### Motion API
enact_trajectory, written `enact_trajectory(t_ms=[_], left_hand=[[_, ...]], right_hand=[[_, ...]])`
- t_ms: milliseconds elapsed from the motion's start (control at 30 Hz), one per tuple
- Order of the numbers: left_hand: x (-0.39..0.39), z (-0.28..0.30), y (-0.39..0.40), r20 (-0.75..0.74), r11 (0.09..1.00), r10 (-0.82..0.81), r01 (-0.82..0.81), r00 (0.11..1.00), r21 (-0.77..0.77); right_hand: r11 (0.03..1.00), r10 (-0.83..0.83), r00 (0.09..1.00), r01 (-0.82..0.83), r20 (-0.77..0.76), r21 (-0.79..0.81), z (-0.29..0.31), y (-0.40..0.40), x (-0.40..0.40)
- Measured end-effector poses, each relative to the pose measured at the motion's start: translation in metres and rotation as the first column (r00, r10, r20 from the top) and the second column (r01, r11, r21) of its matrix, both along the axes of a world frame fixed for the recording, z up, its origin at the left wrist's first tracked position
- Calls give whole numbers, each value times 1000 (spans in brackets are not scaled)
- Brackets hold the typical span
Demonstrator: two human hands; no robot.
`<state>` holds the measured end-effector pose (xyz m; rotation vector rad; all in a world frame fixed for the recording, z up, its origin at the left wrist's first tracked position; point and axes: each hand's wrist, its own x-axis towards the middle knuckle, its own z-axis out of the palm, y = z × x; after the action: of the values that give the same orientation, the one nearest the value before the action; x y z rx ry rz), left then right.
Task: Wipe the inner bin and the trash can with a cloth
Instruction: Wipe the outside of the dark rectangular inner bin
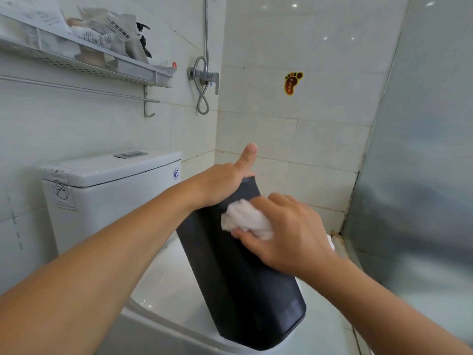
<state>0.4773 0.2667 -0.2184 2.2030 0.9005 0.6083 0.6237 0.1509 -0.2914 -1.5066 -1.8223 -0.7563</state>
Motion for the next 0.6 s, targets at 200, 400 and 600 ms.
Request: enact_trajectory(t_ms=[200,400,600], left_hand=[[6,5,-5,30,996,-90,90,995,13],[0,2,-7,49,996,-68,71,997,-61],[3,-1,-7,64,995,27,-33,998,95]], right_hand=[[992,-112,972,122,-207,36,14,22,-12],[1000,-17,996,19,-92,17,4,7,-17],[982,-189,931,184,-311,-46,23,26,-11]])
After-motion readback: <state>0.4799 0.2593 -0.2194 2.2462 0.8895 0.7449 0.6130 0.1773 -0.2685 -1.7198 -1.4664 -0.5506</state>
